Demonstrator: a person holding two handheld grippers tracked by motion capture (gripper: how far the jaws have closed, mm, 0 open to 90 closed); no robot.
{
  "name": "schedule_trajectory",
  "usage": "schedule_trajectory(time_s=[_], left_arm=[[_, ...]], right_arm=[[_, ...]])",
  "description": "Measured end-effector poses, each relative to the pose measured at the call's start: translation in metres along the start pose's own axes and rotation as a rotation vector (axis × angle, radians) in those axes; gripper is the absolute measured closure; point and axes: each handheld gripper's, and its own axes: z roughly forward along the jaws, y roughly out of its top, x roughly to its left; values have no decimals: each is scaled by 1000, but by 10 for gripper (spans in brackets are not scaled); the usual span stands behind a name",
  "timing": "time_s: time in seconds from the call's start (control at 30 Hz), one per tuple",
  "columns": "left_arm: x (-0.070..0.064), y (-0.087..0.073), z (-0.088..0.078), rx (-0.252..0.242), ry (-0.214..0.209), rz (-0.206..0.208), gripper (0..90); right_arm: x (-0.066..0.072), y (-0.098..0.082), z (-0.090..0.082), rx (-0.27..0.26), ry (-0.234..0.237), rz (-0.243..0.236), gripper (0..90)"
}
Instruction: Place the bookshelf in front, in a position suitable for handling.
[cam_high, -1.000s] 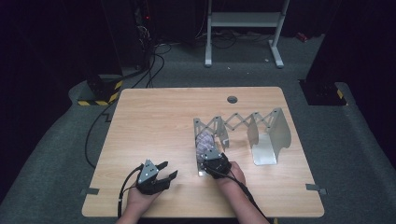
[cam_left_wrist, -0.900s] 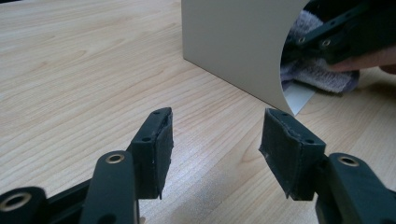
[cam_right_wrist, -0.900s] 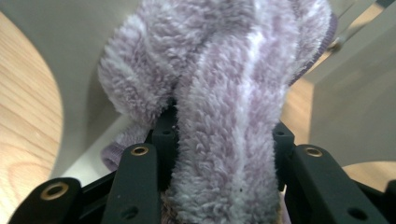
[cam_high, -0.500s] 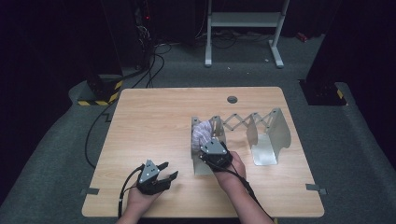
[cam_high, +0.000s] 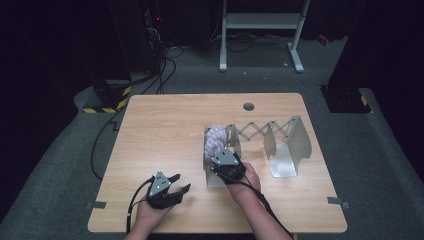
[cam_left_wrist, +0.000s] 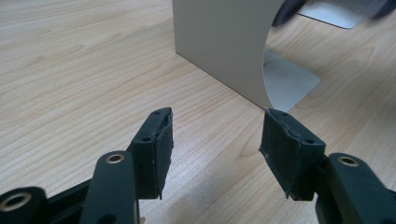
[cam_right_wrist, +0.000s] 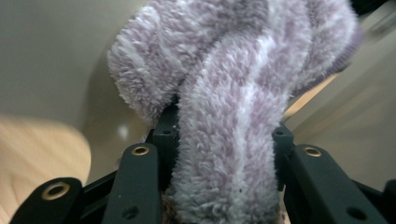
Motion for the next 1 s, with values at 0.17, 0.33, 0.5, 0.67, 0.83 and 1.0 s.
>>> schedule_trajectory(time_s=[0.17,0.33,0.5,0.67,0.83,1.0], left_arm=[[0,0,0,3,-1,1,438],[-1,-1,1,14,-6,5,438],[0,-1,2,18,-7,2,438],[1,-2,1,22,1,4,437],[2,-2,0,21,1,5,437],[3,-3,-1,20,2,1,438]], right_arm=[[9,-19,20,87,25,-12,600],[12,-34,36,183,61,-6,597],[11,-31,34,178,59,-15,597],[6,-15,18,91,31,-2,598],[-2,2,5,27,12,13,597],[-11,25,-18,-80,-22,16,595]])
